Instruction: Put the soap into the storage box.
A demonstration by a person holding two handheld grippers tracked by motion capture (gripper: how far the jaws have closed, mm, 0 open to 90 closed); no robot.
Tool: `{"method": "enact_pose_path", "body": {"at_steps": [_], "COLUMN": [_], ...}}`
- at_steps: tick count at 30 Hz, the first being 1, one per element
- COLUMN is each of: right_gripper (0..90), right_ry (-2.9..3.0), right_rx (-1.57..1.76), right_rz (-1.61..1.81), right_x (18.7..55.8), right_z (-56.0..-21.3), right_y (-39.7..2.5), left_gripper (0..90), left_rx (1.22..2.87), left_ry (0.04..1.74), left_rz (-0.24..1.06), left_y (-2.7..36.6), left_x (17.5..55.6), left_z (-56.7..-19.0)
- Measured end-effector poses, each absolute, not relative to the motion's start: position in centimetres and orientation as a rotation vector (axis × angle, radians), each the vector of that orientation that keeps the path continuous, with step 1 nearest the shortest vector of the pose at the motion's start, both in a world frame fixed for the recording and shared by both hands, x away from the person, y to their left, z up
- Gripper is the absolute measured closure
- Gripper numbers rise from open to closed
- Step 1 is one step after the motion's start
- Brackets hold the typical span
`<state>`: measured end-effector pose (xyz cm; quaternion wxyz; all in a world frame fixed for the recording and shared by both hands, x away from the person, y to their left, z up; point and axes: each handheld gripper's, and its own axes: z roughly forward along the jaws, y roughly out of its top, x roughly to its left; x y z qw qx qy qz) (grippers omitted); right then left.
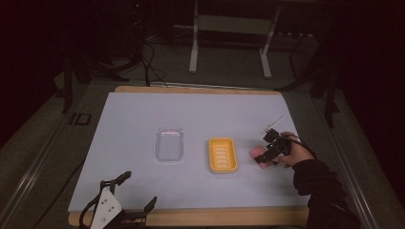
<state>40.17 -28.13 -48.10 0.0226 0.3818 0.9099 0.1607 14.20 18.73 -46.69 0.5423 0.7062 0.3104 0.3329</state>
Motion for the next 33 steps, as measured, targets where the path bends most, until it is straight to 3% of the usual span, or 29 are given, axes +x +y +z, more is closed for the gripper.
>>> {"method": "enact_pose_path", "body": {"at_steps": [7, 22, 33], "right_gripper": [17.1, 35.0, 36.7], "right_ry": [2.83, 2.816, 2.686], "right_rx": [1.184, 1.159, 1.409], "right_rz": [0.466, 0.262, 0.203], "right_x": [40.4, 40.3, 40.3], "right_z": [-49.3, -50.0, -49.8], "right_y": [-27.9, -26.5, -25.9], "left_gripper": [1.8, 1.8, 1.8], "left_rx": [1.68, 1.682, 1.682], "left_ry": [0.738, 0.736, 0.74], "left_rz": [0.79, 0.789, 0.792], "left_y": [18.7, 18.7, 18.7], "left_x": [14.2, 14.2, 14.2], "left_z": [-46.7, -46.7, -46.7]}}
